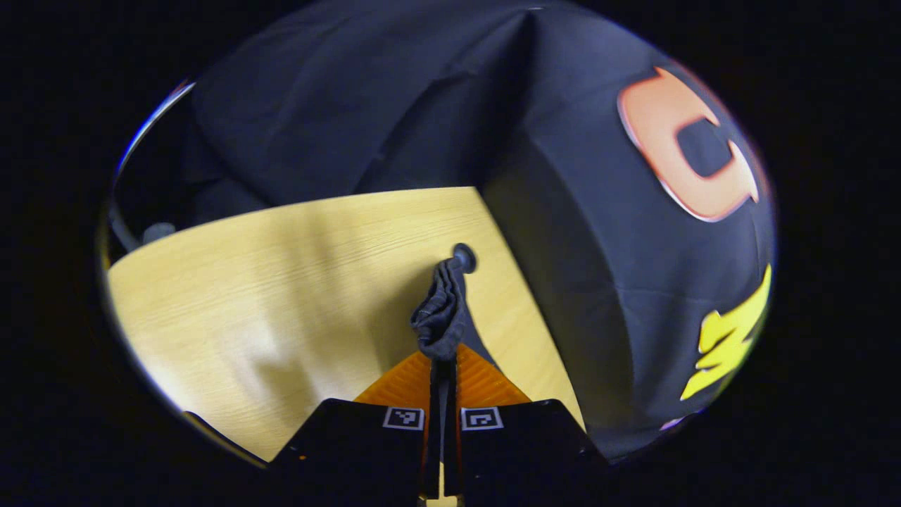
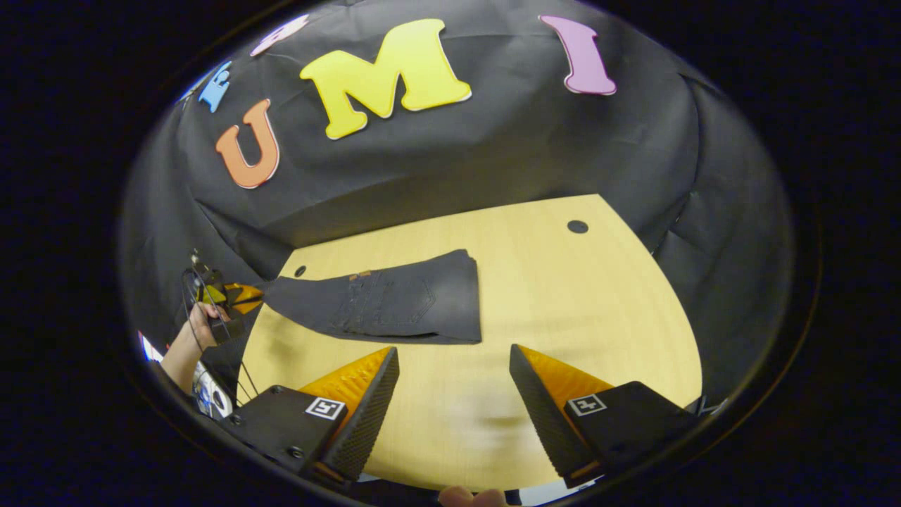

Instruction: Grasp the waist and the cuffs of the jeans and fold them to make the two legs overlap; first hold the waist and fold one-third of the jeans toward the cuffs, then hold the cuffs and fold the remaining one-third in the same direction to finish folding.

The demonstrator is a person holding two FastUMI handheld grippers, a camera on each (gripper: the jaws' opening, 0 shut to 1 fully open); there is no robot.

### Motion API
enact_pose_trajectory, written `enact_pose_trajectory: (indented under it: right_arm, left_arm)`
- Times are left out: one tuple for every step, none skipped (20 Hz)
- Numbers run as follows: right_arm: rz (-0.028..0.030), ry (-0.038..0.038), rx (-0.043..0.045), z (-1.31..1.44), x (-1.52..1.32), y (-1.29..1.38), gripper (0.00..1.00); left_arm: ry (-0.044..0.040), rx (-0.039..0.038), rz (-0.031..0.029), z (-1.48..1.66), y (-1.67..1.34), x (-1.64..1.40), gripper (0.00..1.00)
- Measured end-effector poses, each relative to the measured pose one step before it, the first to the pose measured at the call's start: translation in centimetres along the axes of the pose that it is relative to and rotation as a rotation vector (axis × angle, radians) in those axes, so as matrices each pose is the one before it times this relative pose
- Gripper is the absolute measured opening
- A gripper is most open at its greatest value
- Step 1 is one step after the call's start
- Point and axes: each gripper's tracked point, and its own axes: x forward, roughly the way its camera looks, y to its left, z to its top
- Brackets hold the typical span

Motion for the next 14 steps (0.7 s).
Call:
enact_pose_trajectory:
  right_arm:
    - [-0.00314, -0.01470, -0.00184, 0.035, -0.680, -0.241, 0.99]
    - [-0.00664, -0.01283, 0.00127, 0.051, -0.711, -0.397, 0.98]
    - [-0.00608, -0.00992, 0.00241, -0.030, -0.585, -0.342, 0.98]
    - [-0.01046, -0.00918, 0.00297, -0.107, -0.575, -0.418, 0.98]
    - [-0.01177, -0.01070, 0.00571, -0.096, -0.644, -0.555, 0.98]
    - [-0.01295, -0.00900, 0.00745, -0.072, -0.597, -0.574, 0.98]
    - [-0.01199, -0.00791, 0.00892, -0.137, -0.502, -0.615, 0.98]
    - [-0.01340, -0.00435, 0.00986, -0.187, -0.458, -0.724, 0.98]
    - [-0.01291, -0.00492, 0.01166, -0.102, -0.539, -0.729, 0.98]
    - [-0.01336, -0.00490, 0.01113, -0.138, -0.428, -0.705, 0.98]
    - [-0.01537, -0.00473, 0.00934, -0.070, -0.474, -0.762, 0.98]
    - [-0.01544, -0.00596, 0.00651, -0.168, -0.570, -0.774, 0.98]
    - [-0.01801, -0.00328, 0.00656, -0.088, -0.602, -0.864, 0.98]
    - [-0.01490, -0.00230, 0.00754, -0.126, -0.509, -0.800, 0.98]
  left_arm:
    - [-0.03486, 0.10646, -0.03989, 0.263, -3.285, -1.491, 0.05]
    - [-0.02795, 0.07822, -0.03287, 0.329, -2.610, -1.023, 0.05]
    - [-0.02639, 0.07055, -0.04087, 0.300, -2.781, -0.918, 0.05]
    - [-0.01808, 0.07368, -0.04297, 0.101, -3.081, -0.822, 0.05]
    - [-0.01286, 0.06212, -0.04457, 0.061, -2.870, -0.646, 0.05]
    - [-0.01019, 0.06327, -0.03687, -0.003, -2.749, -0.530, 0.05]
    - [-0.01113, 0.05992, -0.03278, -1.129, -0.761, 1.239, 0.05]
    - [-0.00918, 0.05489, -0.03632, -1.296, -3.681, -2.006, 0.05]
    - [-0.00595, 0.05187, -0.02804, -1.583, -4.155, 2.673, 0.05]
    - [-0.00066, 0.04173, -0.02798, -0.603, -2.028, -1.133, 0.05]
    - [0.00011, 0.03140, -0.02679, -0.438, -1.910, 0.459, 0.05]
    - [0.00524, 0.02501, -0.02170, -0.877, -1.781, 0.105, 0.05]
    - [0.00802, 0.02386, -0.01988, -1.316, -1.800, 0.551, 0.05]
    - [0.00823, 0.01699, -0.01535, -0.287, -0.716, -0.504, 0.05]
